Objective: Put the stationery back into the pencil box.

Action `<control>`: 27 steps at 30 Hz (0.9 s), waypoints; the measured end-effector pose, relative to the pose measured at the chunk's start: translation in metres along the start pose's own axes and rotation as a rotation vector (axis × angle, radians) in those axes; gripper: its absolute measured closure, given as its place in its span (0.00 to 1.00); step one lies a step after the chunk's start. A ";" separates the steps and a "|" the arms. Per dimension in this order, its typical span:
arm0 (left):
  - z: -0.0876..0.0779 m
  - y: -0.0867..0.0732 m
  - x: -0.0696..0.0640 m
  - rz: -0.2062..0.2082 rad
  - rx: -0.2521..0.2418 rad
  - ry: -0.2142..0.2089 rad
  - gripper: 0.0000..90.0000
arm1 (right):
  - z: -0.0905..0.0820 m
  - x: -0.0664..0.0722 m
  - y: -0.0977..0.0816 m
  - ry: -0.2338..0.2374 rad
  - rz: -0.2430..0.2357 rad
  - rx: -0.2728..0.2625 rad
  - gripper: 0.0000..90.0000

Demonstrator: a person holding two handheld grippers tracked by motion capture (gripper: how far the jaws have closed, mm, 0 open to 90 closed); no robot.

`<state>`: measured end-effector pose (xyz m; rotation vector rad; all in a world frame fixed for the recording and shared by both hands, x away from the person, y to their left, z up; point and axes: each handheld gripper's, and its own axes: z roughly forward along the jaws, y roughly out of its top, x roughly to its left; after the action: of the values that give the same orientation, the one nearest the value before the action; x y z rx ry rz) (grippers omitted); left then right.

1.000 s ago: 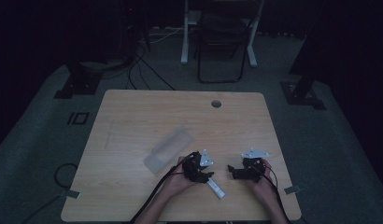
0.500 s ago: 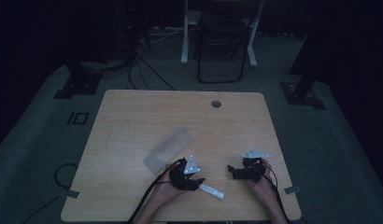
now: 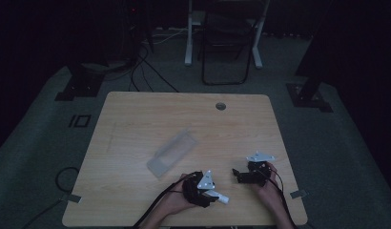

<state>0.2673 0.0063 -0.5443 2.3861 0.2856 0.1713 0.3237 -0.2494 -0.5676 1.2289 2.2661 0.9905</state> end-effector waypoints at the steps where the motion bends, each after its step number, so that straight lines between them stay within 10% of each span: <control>1: 0.001 0.000 0.000 0.001 0.005 0.002 0.56 | 0.000 0.000 0.000 0.000 0.000 0.000 0.14; 9: 0.001 -0.002 0.004 -0.004 0.020 0.074 0.77 | 0.000 0.000 0.000 0.000 0.000 0.000 0.14; 27: 0.003 -0.003 0.009 -0.044 0.056 0.144 0.78 | 0.000 0.000 0.000 0.000 0.001 0.000 0.14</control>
<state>0.2762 0.0086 -0.5485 2.4249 0.4153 0.3188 0.3237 -0.2494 -0.5676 1.2295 2.2657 0.9911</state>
